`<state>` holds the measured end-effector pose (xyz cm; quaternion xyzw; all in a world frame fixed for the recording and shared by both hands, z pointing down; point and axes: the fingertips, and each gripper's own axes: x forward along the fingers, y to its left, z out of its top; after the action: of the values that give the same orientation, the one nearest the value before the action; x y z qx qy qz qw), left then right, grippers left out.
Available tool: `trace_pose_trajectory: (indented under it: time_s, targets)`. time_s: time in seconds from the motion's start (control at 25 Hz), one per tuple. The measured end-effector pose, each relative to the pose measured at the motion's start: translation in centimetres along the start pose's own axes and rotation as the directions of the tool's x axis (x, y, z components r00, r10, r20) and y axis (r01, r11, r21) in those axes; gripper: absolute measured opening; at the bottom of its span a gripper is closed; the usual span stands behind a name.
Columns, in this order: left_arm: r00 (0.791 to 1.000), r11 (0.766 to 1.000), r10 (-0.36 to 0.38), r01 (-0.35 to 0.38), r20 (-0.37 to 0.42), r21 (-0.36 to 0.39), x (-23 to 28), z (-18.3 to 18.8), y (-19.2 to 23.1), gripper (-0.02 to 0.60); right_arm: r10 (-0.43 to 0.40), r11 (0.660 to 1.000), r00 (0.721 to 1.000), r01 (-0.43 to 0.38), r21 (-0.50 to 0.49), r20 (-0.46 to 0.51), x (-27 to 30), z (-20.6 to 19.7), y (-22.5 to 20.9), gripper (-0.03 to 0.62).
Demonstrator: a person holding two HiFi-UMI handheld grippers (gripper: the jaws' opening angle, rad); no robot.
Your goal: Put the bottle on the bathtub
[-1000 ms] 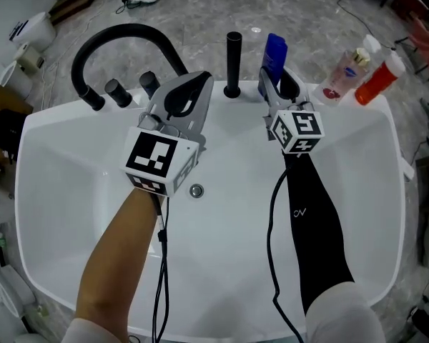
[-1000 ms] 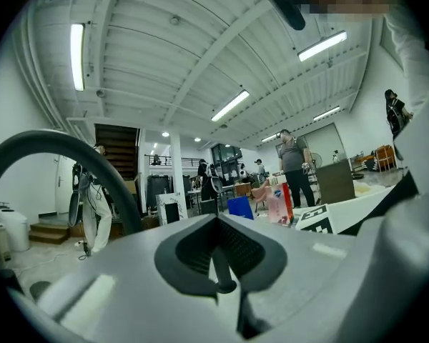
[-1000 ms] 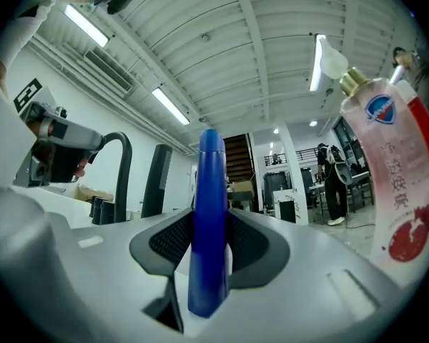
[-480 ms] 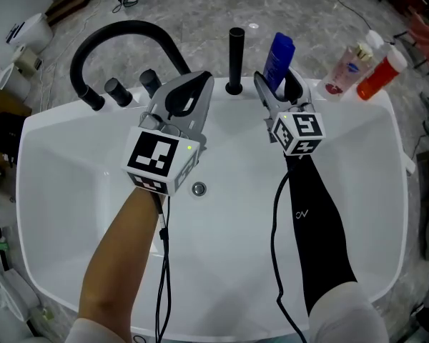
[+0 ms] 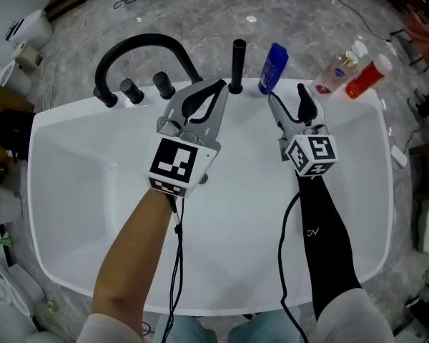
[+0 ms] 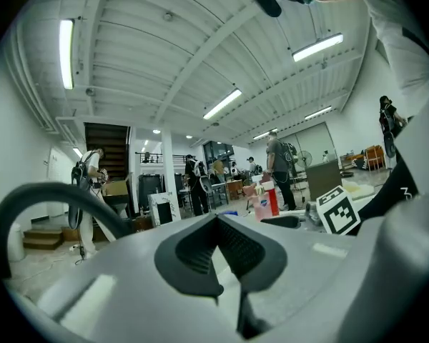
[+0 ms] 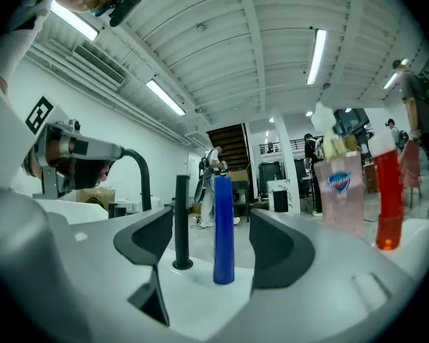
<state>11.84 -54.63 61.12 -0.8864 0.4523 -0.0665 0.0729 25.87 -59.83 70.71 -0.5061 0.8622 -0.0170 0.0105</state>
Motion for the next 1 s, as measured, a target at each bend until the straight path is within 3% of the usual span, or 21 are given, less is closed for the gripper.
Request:
trace_pose_trajectory:
  time_s: [0.2,0.32,0.72,1.0]
  targets:
    - [1.000,1.000,0.008,-0.008,0.022,0.016,-2.4,6.7,-0.8,0.002,0.015,1.000,1.000,-0.015,-0.014,-0.017,-3.7,8.3,3.5,0.345]
    - [1.000,1.000,0.009,-0.009,-0.010,-0.013,-4.6,10.7,-1.3,0.002,0.037,0.999,0.998,-0.038,-0.015,-0.042,-6.7,13.2,6.9,0.336]
    - [0.999,0.999,-0.049,0.049,-0.017,-0.025,-12.5,25.3,-2.2,0.002,0.060,0.998,0.994,-0.061,-0.009,-0.089,-13.5,28.0,16.2,0.328]
    - [1.000,1.000,-0.013,0.012,-0.013,-0.027,-18.8,29.4,-2.5,0.002,0.000,0.995,0.996,-0.009,-0.097,-0.090,-17.6,34.0,21.4,0.318]
